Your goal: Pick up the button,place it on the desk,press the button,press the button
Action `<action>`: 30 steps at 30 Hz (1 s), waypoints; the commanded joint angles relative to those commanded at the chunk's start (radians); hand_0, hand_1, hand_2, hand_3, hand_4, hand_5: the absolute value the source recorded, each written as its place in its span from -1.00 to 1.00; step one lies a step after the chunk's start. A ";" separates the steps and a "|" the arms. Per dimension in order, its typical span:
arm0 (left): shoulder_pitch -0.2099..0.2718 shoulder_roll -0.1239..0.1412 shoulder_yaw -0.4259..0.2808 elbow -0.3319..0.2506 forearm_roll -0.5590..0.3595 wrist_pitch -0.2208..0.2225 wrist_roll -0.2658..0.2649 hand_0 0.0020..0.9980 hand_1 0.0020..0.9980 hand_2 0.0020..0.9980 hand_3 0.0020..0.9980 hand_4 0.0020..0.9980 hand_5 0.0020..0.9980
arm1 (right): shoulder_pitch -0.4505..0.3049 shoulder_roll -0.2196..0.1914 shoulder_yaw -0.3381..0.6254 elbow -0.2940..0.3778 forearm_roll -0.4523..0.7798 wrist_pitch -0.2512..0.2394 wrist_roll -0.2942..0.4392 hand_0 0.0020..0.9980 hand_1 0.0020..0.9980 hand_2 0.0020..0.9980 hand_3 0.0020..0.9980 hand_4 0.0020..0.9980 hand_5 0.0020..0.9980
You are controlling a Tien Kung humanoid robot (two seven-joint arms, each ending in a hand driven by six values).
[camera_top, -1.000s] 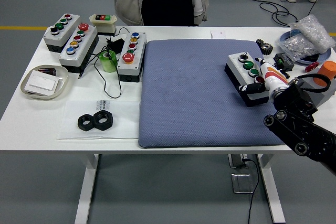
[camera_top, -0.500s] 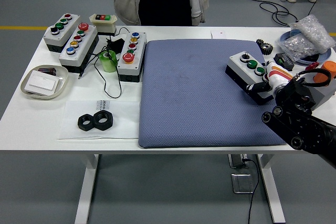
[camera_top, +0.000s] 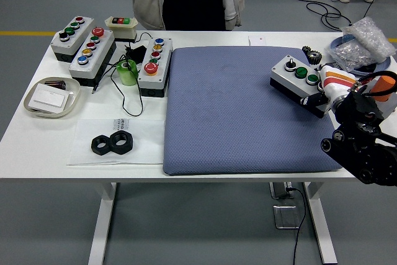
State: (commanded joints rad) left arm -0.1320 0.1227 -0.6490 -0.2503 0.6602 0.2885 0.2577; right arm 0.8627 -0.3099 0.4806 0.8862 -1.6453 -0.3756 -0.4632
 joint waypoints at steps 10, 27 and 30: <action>0.000 0.000 -0.003 0.001 0.005 0.000 0.001 0.37 0.29 0.47 0.56 0.37 1.00 | 0.001 -0.169 -0.057 0.236 0.121 0.126 0.329 -0.18 -0.32 -0.12 0.08 0.58 -0.92; 0.007 -0.001 -0.015 0.001 0.021 -0.001 0.005 0.37 0.29 0.47 0.56 0.38 1.00 | 0.000 -0.182 -0.164 0.361 0.055 0.174 0.428 -0.18 -0.29 -0.09 0.10 0.54 -0.95; 0.008 -0.001 -0.016 0.001 0.022 -0.001 0.005 0.37 0.29 0.47 0.56 0.38 1.00 | 0.000 -0.173 -0.176 0.346 0.056 0.189 0.446 -0.18 -0.29 -0.09 0.10 0.54 -0.95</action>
State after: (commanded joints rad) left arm -0.1242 0.1215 -0.6646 -0.2491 0.6822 0.2878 0.2623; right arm 0.8627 -0.4827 0.3045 1.2320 -1.5897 -0.1870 -0.0172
